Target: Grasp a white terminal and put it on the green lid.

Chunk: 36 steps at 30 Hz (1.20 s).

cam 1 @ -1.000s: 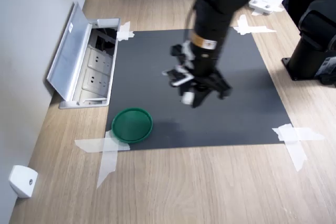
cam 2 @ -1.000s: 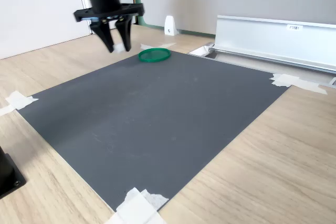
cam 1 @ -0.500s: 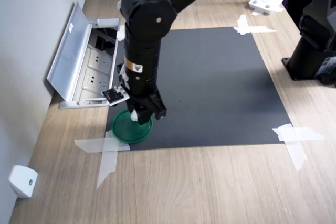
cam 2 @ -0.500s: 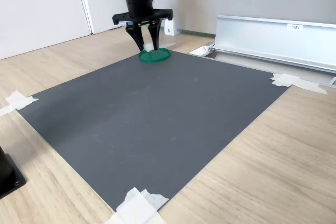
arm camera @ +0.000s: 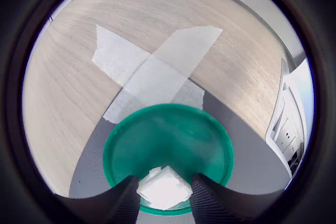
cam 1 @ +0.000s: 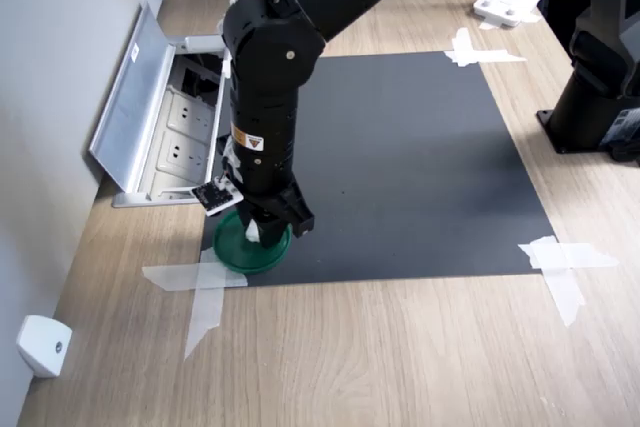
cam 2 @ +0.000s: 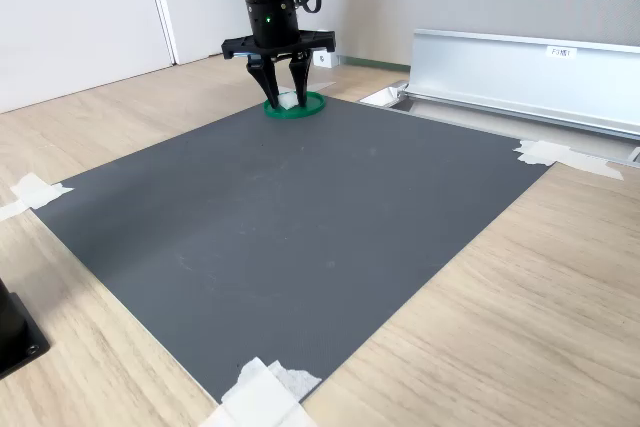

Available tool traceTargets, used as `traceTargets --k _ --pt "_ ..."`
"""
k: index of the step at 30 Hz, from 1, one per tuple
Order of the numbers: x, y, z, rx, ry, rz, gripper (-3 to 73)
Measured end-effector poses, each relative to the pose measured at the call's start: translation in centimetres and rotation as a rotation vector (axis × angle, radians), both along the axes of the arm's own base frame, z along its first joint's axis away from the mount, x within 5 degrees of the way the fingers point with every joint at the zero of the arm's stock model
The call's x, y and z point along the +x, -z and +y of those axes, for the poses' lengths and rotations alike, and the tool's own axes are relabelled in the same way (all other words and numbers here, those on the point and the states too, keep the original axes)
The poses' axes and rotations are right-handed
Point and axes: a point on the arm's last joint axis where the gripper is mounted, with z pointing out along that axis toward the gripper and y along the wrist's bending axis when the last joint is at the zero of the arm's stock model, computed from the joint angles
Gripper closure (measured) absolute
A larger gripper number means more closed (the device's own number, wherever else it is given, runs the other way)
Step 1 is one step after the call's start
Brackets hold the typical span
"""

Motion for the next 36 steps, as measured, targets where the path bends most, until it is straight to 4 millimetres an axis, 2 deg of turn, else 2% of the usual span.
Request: traceTargets --k 10,14,17,23,26,29,33,36 --pt "0.1 0.0 -0.1 -0.011 0.015 -0.006 9.1" --pt "0.2 0.0 -0.4 -0.041 0.025 -0.017 7.5" --pt "0.0 -0.8 -0.7 -0.043 0.039 -0.026 7.5" --pt "-0.4 -4.8 -2.6 -0.007 0.093 -0.097 8.1" --pt "-1.5 -7.6 -3.0 0.027 0.101 -0.131 11.8" --pt "-3.4 -10.5 -3.1 0.090 0.114 -0.153 19.7" --pt "-6.9 -13.1 -3.9 0.146 0.125 -0.182 36.1" --pt "-10.6 -14.7 -5.1 0.185 0.167 -0.231 47.1"
